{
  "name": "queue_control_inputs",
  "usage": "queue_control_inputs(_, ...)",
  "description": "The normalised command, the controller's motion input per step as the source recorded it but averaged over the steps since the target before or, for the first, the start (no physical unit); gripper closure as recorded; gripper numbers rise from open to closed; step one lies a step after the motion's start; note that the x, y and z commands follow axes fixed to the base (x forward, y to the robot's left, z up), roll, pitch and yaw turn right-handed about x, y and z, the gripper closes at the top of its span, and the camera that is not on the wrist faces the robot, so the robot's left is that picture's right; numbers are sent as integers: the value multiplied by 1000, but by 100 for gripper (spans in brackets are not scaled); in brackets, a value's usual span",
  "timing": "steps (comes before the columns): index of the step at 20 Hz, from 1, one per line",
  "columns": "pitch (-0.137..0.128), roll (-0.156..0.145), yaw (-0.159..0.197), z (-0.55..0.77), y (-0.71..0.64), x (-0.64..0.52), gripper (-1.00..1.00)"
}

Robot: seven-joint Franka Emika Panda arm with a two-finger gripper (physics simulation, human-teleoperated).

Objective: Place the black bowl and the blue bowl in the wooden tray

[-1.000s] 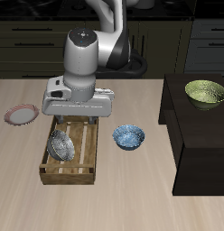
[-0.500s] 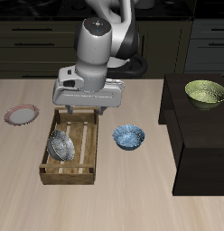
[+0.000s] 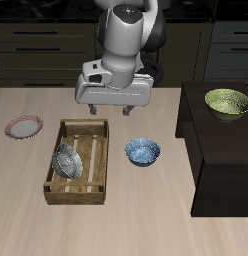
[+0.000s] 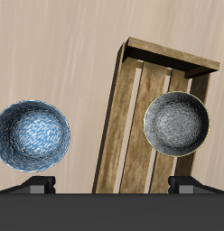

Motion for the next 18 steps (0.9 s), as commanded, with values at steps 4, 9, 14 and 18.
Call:
queue_control_inputs(4, -74, 22, 33, 147, 325, -117, -100)
queue_control_inputs(9, -63, 29, 32, 104, 330, -58, -100)
queue_control_inputs(14, -43, 58, -28, 75, 217, 13, -100)
queue_control_inputs(18, -20, 54, 0, 5, 190, 97, -100)
